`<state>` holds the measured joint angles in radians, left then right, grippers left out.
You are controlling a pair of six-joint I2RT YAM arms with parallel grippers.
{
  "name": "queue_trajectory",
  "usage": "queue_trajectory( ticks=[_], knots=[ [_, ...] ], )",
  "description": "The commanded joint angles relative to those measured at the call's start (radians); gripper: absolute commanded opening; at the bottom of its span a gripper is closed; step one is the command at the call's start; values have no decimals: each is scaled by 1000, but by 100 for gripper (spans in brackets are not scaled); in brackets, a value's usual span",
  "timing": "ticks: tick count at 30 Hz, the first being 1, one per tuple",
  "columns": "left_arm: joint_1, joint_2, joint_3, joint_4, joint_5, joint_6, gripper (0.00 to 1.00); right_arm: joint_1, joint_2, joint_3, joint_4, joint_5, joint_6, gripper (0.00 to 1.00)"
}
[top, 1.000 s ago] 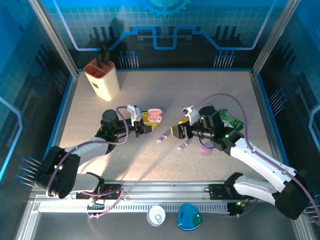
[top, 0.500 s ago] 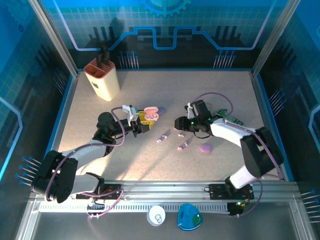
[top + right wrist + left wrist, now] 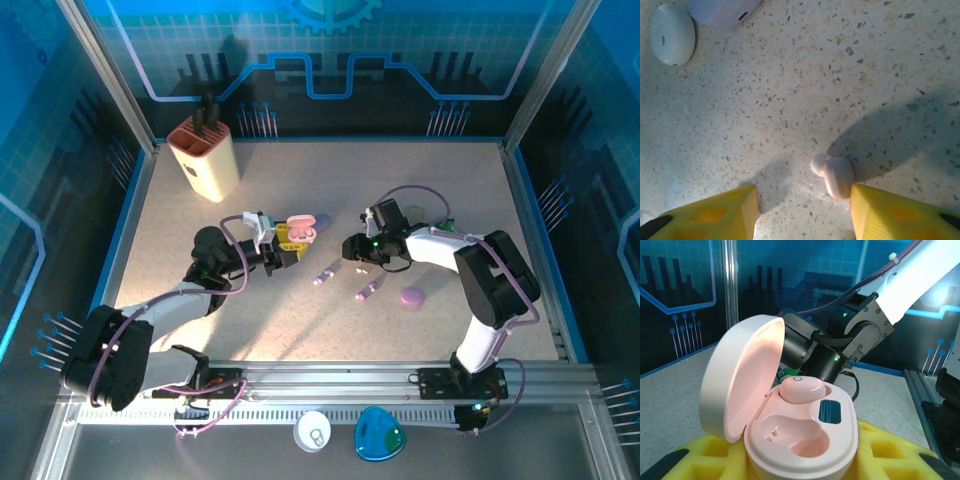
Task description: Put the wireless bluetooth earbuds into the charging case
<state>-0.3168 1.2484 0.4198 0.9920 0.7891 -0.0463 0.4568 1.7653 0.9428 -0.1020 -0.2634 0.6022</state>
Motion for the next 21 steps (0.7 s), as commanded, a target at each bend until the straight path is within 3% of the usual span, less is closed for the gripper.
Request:
queue_trajectory(
  ticks=[1, 21],
  knots=[
    [5, -27, -1, 4, 7, 3, 34, -4, 34, 17, 12, -16, -12, 53],
    [5, -81, -33, -6, -24, 8, 35, 108, 113, 128, -24, -31, -66, 54]
  ],
)
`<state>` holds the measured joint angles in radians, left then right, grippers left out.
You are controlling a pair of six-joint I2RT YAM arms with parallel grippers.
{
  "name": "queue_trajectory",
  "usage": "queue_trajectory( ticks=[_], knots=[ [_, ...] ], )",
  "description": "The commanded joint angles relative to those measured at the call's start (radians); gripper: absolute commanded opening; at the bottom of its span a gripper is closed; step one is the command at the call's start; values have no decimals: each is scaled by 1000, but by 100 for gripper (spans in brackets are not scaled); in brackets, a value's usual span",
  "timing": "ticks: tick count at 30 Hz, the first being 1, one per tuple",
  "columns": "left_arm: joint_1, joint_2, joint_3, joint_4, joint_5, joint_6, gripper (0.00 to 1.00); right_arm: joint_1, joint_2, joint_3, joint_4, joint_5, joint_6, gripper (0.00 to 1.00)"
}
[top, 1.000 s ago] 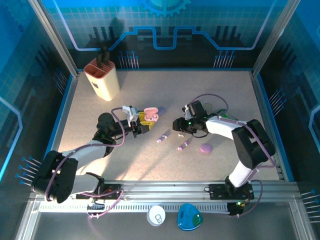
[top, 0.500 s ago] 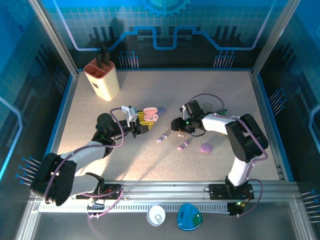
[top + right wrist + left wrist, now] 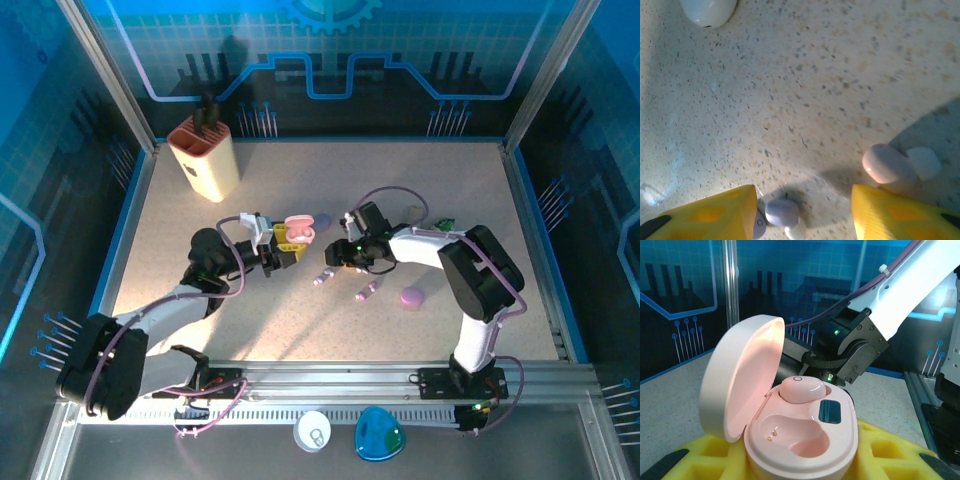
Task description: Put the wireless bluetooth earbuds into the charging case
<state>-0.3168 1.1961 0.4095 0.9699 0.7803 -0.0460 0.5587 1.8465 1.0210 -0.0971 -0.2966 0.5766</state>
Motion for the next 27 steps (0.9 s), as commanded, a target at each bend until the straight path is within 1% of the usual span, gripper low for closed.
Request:
queue_trajectory(
  ticks=[1, 4, 8, 10, 12, 13, 17, 22, 24, 27],
  knots=[
    [7, -30, -31, 31, -22, 4, 35, 6, 37, 67, -48, 14, -55, 54],
    [24, -38, -42, 39, -37, -11, 35, 5, 26, 111, -114, 18, -104, 54],
    [49, -51, -68, 83, -78, -39, 35, 5, -42, 83, -114, -1, -132, 54],
    [66, -55, -83, 123, -97, -59, 35, 6, -76, 62, -116, 15, -138, 54],
    [86, -55, -97, 164, -121, -79, 35, 8, -106, 44, -123, 66, -140, 54],
    [97, -53, -102, 174, -133, -88, 35, 11, -116, 39, -128, 96, -144, 54],
    [153, -44, -107, 202, -174, -126, 34, 44, -107, 81, -215, 288, -188, 54],
    [198, -47, -103, 190, -212, -140, 34, 129, -13, 230, -401, 571, -297, 53],
    [218, -56, -106, 180, -225, -145, 34, 160, 39, 298, -479, 665, -323, 51],
    [241, -73, -115, 172, -237, -146, 34, 199, 110, 387, -569, 773, -359, 46]
  ],
)
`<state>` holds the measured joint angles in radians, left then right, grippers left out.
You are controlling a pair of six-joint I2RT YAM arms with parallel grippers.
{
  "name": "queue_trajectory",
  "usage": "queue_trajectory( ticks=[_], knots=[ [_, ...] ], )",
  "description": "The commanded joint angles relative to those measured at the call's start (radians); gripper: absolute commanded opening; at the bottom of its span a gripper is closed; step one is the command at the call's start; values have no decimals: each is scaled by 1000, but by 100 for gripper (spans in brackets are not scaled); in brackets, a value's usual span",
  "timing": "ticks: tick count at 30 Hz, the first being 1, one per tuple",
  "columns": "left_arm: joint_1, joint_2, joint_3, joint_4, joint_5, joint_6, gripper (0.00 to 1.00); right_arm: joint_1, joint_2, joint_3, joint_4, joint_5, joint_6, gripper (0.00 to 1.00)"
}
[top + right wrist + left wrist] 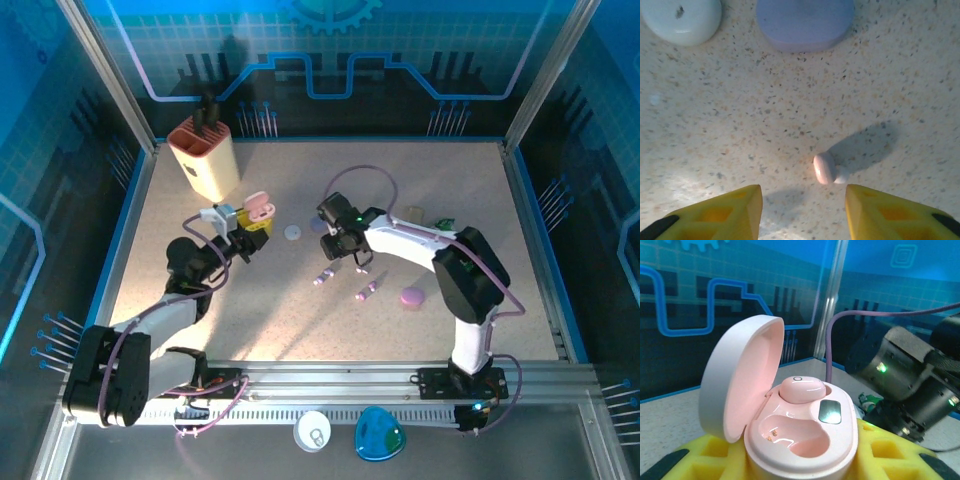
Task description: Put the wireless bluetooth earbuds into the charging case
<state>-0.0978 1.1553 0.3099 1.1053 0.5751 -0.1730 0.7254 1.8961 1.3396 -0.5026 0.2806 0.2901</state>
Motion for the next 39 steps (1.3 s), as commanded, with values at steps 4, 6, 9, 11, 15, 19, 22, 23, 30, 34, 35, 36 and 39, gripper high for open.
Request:
queue_trajectory(
  ticks=[4, 6, 9, 11, 15, 19, 22, 23, 30, 34, 35, 36, 39],
  knots=[
    [36, -47, -25, 33, -44, -23, 34, 63, 131, 145, -220, 265, -105, 46],
    [36, -45, -23, 34, -40, -32, 34, 74, 159, 172, -235, 285, -116, 45],
    [37, -41, -25, 39, -32, -46, 34, 89, 191, 202, -253, 330, -135, 43],
    [37, -42, -26, 42, -30, -49, 34, 94, 210, 219, -262, 347, -142, 42],
    [37, -38, -27, 46, -20, -52, 34, 94, 249, 242, -279, 363, -148, 38],
    [36, -26, -22, 60, 2, -65, 35, 95, 269, 255, -281, 356, -149, 35],
    [36, -19, -22, 65, 7, -69, 34, 95, 278, 265, -280, 356, -148, 35],
    [36, -17, -22, 67, 8, -69, 35, 94, 282, 267, -280, 356, -150, 34],
    [37, -11, -24, 65, 19, -72, 35, 95, 304, 280, -284, 361, -154, 32],
    [36, -5, -24, 68, 27, -72, 35, 91, 317, 286, -281, 363, -163, 31],
    [36, -3, -23, 70, 29, -72, 35, 89, 320, 291, -285, 364, -164, 30],
    [36, 0, -22, 72, 32, -73, 35, 88, 322, 294, -289, 364, -162, 28],
    [36, 3, -24, 76, 36, -73, 35, 83, 317, 296, -293, 358, -158, 25]
  ],
)
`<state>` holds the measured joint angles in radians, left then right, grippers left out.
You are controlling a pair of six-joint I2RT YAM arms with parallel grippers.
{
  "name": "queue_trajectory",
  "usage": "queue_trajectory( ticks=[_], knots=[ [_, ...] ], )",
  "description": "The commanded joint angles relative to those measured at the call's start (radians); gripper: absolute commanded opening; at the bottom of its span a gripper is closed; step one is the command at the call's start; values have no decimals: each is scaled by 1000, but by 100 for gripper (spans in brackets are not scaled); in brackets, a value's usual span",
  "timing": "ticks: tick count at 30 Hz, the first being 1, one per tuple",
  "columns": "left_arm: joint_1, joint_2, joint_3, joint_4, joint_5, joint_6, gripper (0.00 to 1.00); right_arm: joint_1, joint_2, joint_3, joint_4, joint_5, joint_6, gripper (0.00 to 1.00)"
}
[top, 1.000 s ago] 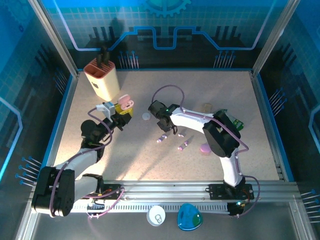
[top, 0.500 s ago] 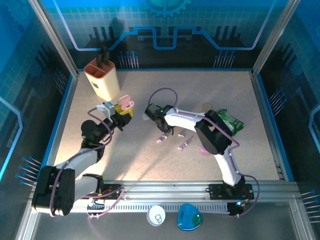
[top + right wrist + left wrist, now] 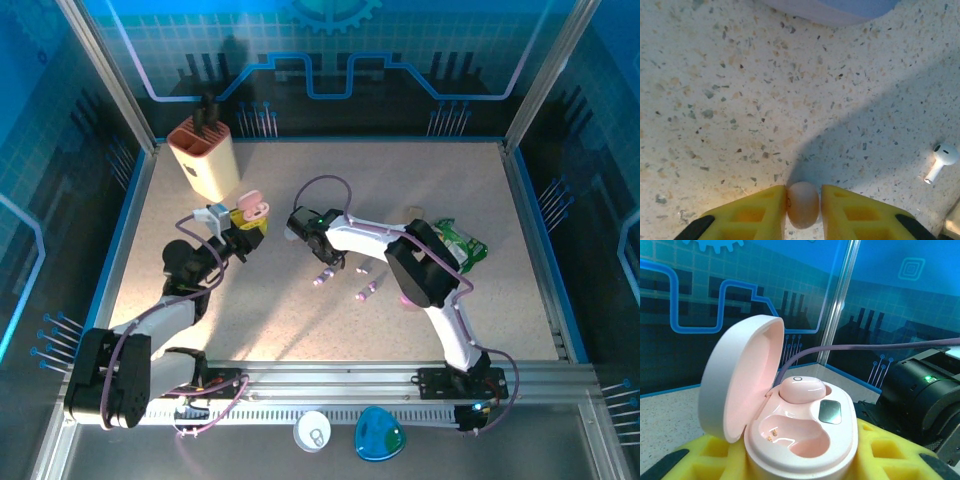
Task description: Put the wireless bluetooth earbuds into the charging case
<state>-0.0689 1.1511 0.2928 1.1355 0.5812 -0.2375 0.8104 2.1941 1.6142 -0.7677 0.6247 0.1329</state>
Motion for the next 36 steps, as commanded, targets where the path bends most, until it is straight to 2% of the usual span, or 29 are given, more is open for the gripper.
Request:
queue_trajectory(
  ticks=[1, 5, 9, 18, 29, 32, 36],
  knots=[
    [7, 9, -4, 47, 33, -7, 34, -2, 15, 20, -31, 12, 1, 24],
    [7, 18, -5, 50, 39, -5, 34, -7, -20, 5, -29, -12, 8, 22],
    [1, 28, -3, 36, 17, 2, 33, -28, -94, -39, 2, -93, 40, 22],
    [-88, 88, 22, 28, -56, 72, 32, -83, -370, -225, 99, -276, 156, 22],
    [-243, 294, 143, 154, -147, 168, 32, -125, -785, -398, 200, -635, 277, 22],
    [-279, 336, 186, 140, -164, 192, 31, -134, -854, -408, 242, -757, 293, 23],
    [-328, 371, 225, 114, -179, 246, 31, -134, -903, -403, 309, -859, 313, 23]
  ],
)
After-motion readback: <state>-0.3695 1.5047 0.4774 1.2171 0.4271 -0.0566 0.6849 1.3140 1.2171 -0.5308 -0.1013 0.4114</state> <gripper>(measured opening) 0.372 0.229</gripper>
